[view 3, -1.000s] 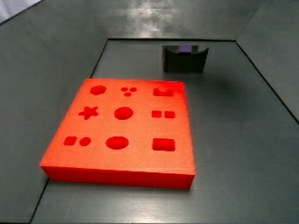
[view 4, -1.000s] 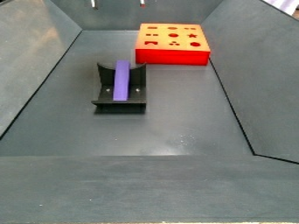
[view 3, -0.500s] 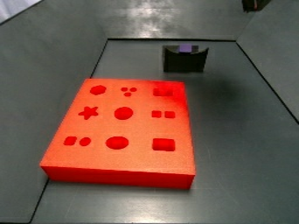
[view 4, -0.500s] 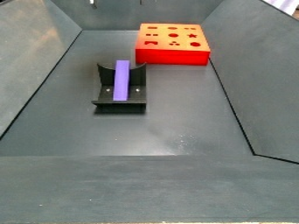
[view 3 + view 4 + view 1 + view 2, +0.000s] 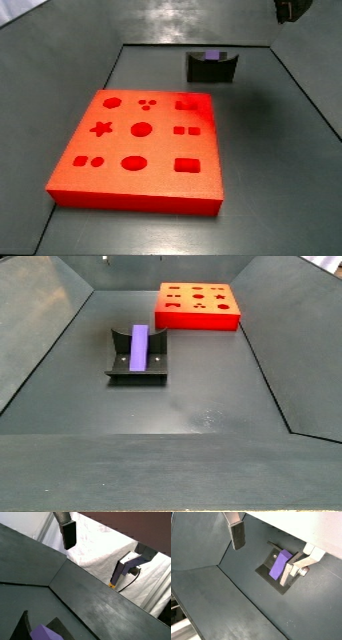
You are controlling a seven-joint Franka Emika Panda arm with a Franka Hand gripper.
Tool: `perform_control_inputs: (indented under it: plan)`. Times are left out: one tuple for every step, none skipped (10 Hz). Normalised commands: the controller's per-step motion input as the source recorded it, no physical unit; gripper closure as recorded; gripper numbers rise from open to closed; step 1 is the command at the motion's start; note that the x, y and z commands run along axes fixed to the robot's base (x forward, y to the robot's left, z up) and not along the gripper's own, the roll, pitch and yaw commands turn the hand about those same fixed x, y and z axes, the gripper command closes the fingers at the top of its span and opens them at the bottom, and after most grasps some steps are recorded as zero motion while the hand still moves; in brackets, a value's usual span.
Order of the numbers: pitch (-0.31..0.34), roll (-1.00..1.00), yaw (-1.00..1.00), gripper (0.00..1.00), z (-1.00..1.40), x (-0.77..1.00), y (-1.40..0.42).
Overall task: Pick up the rectangle object. Move up. Place the rectangle object on the fixture. Regrasp the rectangle object. Move to above the board. Insert the rectangle object.
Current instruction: Regrasp the rectangle object.
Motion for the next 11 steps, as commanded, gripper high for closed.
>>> perform_control_inputs:
  plan:
    - [-0.081, 0.18, 0.18, 0.0, -1.0, 0.04, 0.07]
    - [-0.111, 0.16, 0.14, 0.0, -1.0, 0.05, 0.06]
    - [-0.13, 0.13, 0.1, 0.0, -1.0, 0.06, 0.06]
    - [-0.137, 0.1, 0.06, 0.0, -1.0, 0.06, 0.06]
    - [-0.136, 0.08, 0.02, 0.0, -1.0, 0.07, 0.05]
    - [-0.125, 0.07, -0.01, 0.0, -1.0, 0.08, 0.05]
    - [-0.105, 0.06, -0.04, 0.0, -1.0, 0.08, 0.04]
    - [-0.083, 0.06, -0.05, 0.0, -1.0, 0.09, 0.04]
    - [-0.051, 0.06, -0.06, 0.0, -1.0, 0.1, 0.03]
    - [-0.036, 0.06, -0.06, 0.0, -0.94, 0.1, 0.03]
    - [-0.001, 0.06, -0.05, 0.0, -0.74, 0.09, 0.02]
